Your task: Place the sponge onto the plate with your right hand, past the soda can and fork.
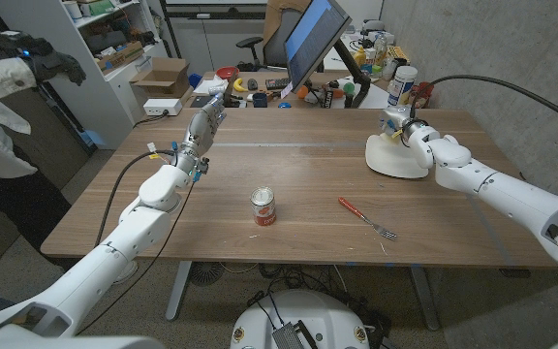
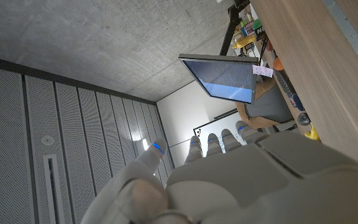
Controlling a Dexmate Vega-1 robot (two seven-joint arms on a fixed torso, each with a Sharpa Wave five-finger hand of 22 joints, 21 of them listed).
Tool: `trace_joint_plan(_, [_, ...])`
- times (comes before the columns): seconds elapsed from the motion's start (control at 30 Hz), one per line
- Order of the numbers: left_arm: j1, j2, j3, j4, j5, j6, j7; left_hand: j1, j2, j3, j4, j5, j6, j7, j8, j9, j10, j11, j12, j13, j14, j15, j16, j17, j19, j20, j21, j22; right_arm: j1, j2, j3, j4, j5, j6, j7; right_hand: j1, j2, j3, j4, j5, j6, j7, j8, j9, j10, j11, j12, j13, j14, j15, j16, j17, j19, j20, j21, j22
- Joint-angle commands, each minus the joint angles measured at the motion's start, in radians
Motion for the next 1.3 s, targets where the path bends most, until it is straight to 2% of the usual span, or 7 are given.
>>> trace_joint_plan(0.03, [-0.004,0.004,0.002,-0.001,0.005,0.005,-0.002,-0.013,0.092,-0.002,-0.002,0.002,0.009,-0.005,0.000,0.005,-0.011,0.003,0.004,0.005,-0.008,0.003,0.001,0.006,-0.002,-0.002,0.000,0.002,-0.016,0.003,0.010,0.034,0.029,-0.023,0.002,0.045,0.037,0.000,-0.002,0.008,0.039,0.030,0.007,0.003,0.010,0.001,0.016,0.004,0.087,-0.148,-0.003,0.004,-0.070,-0.134,0.009,0.002])
trace_joint_plan(0.5, [-0.012,0.003,0.007,0.001,0.005,0.013,-0.008,-0.013,0.092,-0.003,-0.001,0.002,0.009,-0.005,-0.001,0.005,-0.011,0.002,0.004,0.005,-0.006,0.002,0.002,0.006,-0.003,-0.001,0.000,0.002,-0.021,0.013,0.009,0.063,0.087,-0.010,0.001,0.045,0.038,-0.002,-0.001,0.008,0.039,0.028,0.008,0.002,0.013,0.001,0.014,0.002,0.093,-0.146,-0.010,0.010,-0.073,-0.134,0.023,-0.002])
trace_joint_plan(0.57, [-0.012,0.006,0.008,-0.001,0.010,0.016,-0.003,-0.013,0.092,-0.003,-0.001,0.002,0.009,-0.005,-0.001,0.005,-0.011,0.003,0.004,0.005,-0.007,0.002,0.002,0.006,-0.002,-0.001,0.000,0.002,-0.024,0.021,0.032,0.086,0.150,0.026,0.006,0.046,0.038,-0.002,-0.001,0.008,0.039,0.029,0.008,0.001,0.013,0.002,0.013,0.001,0.093,-0.146,-0.011,0.011,-0.073,-0.134,0.025,-0.002])
trace_joint_plan(0.63, [-0.011,0.005,0.007,-0.002,0.013,0.014,0.002,-0.013,0.092,-0.003,-0.001,0.002,0.008,-0.005,-0.001,0.005,-0.011,0.002,0.004,0.005,-0.006,0.002,0.002,0.006,-0.002,-0.002,0.000,0.002,-0.017,0.024,0.017,0.092,0.131,0.007,0.011,0.046,0.038,-0.003,-0.001,0.008,0.039,0.028,0.008,0.001,0.011,0.001,0.013,0.004,0.093,-0.146,-0.012,0.012,-0.073,-0.134,0.026,-0.003])
trace_joint_plan(0.8, [-0.013,0.005,0.007,0.000,0.007,0.017,-0.004,-0.013,0.092,-0.004,-0.001,0.002,0.009,-0.005,-0.001,0.005,-0.012,0.003,0.004,0.005,-0.007,0.002,0.002,0.005,-0.002,-0.001,0.000,0.002,-0.018,0.030,0.031,0.117,0.191,0.037,0.015,0.048,0.038,-0.003,-0.002,0.007,0.037,0.029,0.007,-0.001,0.011,0.004,0.011,0.002,0.094,-0.146,-0.015,0.014,-0.074,-0.134,0.031,-0.004])
trace_joint_plan(1.2, [-0.023,0.001,0.012,0.010,0.008,0.013,-0.014,-0.013,0.092,-0.004,-0.002,0.002,0.008,-0.004,-0.001,0.005,-0.012,0.004,0.004,0.005,-0.007,0.002,0.002,0.005,-0.003,-0.001,0.000,0.002,-0.007,0.022,0.011,0.109,0.193,0.023,0.042,0.057,0.038,0.001,-0.007,0.003,0.011,0.033,0.006,0.011,-0.016,0.010,-0.008,-0.007,0.079,-0.146,-0.041,0.015,-0.082,-0.134,0.046,-0.016])
trace_joint_plan(1.3, [-0.023,0.001,0.012,0.009,0.010,0.015,-0.009,-0.012,0.092,-0.004,-0.002,0.002,0.008,-0.003,-0.001,0.005,-0.013,0.003,0.004,0.005,-0.007,0.002,0.002,0.005,-0.003,-0.001,0.000,0.002,-0.004,0.018,-0.002,0.102,0.171,0.012,0.042,0.040,0.037,-0.002,0.004,-0.003,-0.007,0.033,-0.003,0.007,-0.024,0.009,-0.020,-0.019,0.065,-0.140,-0.060,0.007,-0.091,-0.131,0.050,-0.025])
